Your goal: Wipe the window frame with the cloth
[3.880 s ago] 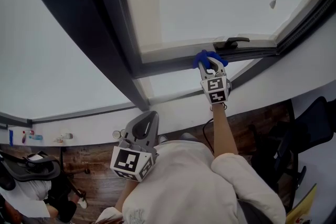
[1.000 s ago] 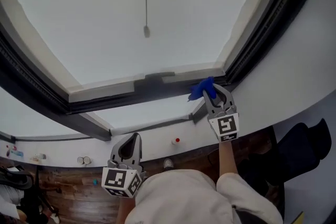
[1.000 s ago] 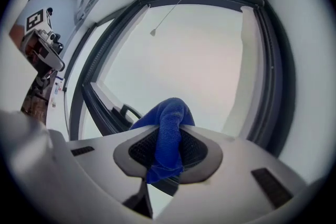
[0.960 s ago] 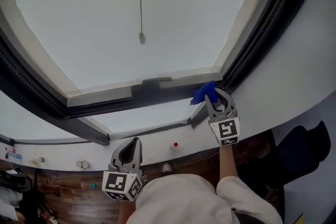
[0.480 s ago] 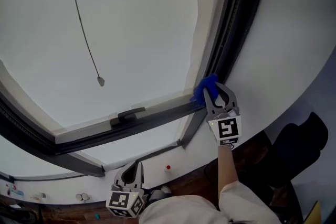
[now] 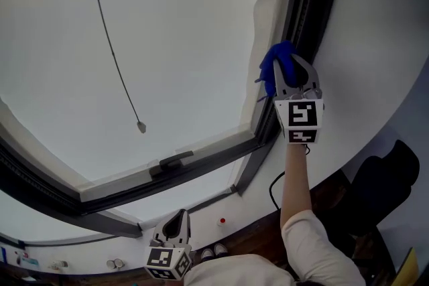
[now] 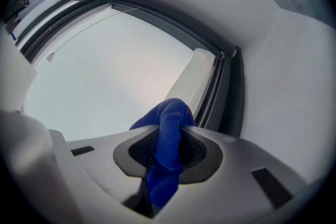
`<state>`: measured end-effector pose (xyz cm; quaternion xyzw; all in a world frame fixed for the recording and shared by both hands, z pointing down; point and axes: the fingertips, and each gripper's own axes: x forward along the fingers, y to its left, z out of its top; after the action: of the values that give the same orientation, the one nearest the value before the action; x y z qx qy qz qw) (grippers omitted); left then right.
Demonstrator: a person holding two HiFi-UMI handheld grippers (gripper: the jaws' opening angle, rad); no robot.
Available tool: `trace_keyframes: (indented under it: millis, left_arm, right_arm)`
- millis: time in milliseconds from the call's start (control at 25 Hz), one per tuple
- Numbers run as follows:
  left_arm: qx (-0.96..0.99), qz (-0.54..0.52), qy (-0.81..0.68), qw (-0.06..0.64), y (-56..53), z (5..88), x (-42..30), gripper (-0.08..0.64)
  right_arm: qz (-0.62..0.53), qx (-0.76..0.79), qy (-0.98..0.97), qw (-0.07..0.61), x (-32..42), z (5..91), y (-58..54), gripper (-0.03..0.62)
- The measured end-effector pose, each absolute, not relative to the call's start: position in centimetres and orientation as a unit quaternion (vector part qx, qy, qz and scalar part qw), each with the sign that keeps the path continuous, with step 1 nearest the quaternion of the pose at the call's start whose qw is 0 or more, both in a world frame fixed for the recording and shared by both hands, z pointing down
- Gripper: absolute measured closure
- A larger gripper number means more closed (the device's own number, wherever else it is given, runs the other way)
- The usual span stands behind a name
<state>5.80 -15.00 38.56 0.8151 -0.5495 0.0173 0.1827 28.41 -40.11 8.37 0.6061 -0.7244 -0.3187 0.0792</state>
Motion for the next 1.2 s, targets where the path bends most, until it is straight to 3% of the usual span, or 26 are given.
trace_keyframes:
  millis: [360,1200]
  left_arm:
    - [0.810,0.001,-0.559,0.180,-16.7,37.9,4.0,0.551]
    - [0.801,-0.013,-0.564,0.197,-16.9,38.5,3.6,0.551]
  right_arm:
    - [-0.380,0.661,-0.641,0.089,30.8,1.5,-41.9,0.495]
    - [-0.390,0.667,-0.620,0.136,30.6,5.3,-42.7,0.495]
